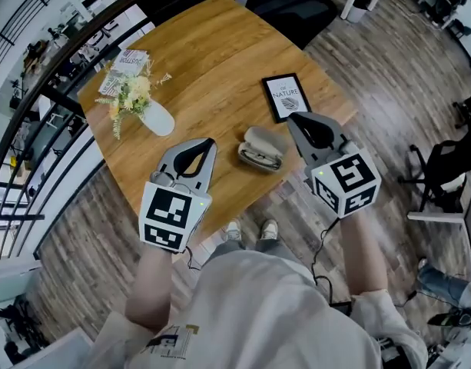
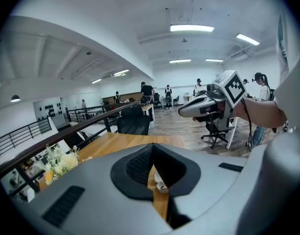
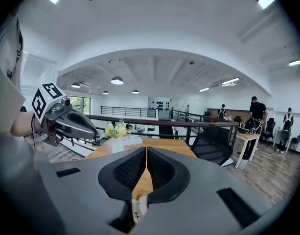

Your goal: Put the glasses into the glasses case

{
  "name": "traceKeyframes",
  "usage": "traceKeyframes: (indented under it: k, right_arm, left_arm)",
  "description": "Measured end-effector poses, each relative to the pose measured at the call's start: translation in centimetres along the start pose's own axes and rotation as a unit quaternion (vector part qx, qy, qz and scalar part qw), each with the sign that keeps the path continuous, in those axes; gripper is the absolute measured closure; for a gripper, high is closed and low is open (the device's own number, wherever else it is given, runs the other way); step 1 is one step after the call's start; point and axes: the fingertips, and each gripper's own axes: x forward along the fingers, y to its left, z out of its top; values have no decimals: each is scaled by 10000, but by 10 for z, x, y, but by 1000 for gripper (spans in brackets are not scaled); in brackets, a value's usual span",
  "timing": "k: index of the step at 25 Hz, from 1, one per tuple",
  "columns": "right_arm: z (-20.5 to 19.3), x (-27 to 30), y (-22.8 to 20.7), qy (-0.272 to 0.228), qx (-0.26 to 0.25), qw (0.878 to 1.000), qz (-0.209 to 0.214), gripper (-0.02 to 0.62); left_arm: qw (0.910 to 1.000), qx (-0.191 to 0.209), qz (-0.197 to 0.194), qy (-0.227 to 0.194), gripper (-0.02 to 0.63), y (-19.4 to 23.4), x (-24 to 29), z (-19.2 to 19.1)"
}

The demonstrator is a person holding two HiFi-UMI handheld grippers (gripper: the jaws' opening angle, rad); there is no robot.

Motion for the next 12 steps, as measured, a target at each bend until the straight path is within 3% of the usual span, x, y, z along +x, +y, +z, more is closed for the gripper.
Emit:
traceKeyframes:
  k: [7, 12]
  right_arm:
    - [72, -63, 31, -1071, 4, 9942, 26, 569]
    - [100, -101, 43, -1568, 12, 9876, -27, 569]
  left_arm:
    - [9967, 342, 255, -689, 589, -4, -49, 58]
    - [9946, 178, 497, -892, 589, -10, -76, 86]
